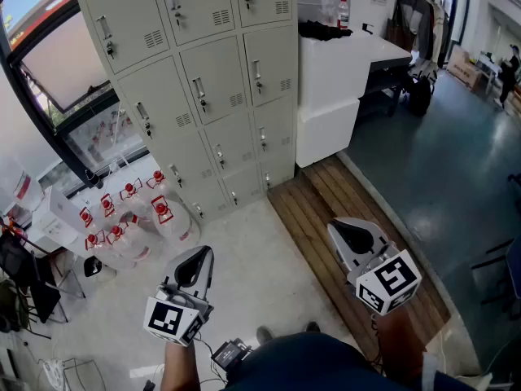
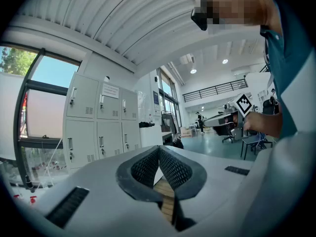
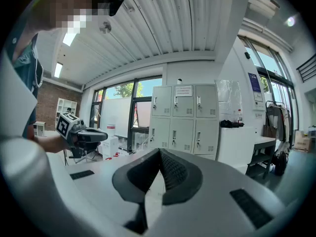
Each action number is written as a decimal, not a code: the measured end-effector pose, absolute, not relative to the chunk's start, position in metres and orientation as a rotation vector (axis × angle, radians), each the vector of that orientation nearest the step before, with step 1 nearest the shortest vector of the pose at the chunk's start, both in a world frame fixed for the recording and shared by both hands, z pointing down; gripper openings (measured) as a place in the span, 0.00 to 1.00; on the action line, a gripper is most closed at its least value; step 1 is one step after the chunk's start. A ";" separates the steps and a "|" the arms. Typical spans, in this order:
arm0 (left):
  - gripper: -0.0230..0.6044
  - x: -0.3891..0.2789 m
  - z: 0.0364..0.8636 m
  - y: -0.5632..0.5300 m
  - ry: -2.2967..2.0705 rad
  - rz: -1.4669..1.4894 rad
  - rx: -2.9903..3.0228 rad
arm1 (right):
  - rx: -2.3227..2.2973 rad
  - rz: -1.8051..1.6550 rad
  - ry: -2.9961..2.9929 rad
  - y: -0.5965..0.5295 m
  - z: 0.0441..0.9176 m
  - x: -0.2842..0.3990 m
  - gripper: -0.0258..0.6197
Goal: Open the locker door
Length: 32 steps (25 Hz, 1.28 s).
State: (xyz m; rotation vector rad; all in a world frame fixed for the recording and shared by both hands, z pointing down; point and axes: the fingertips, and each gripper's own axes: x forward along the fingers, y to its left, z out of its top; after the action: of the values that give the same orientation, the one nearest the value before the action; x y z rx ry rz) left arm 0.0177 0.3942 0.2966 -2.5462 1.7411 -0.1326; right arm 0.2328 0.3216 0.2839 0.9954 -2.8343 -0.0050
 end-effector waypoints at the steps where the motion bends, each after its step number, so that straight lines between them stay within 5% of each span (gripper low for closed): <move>1: 0.06 0.017 0.299 0.392 1.743 -0.146 -2.545 | 0.998 -0.007 -2.832 0.320 0.285 0.233 0.09; 32: 0.06 -0.065 0.311 0.376 1.592 -0.077 -2.654 | 1.193 0.033 -2.767 0.317 0.295 0.164 0.10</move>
State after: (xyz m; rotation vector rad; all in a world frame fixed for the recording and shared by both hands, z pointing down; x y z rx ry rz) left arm -0.0653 0.3760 0.3110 -2.6538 1.5921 -0.0768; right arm 0.1642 0.3172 0.2954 1.1935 -2.7673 0.0333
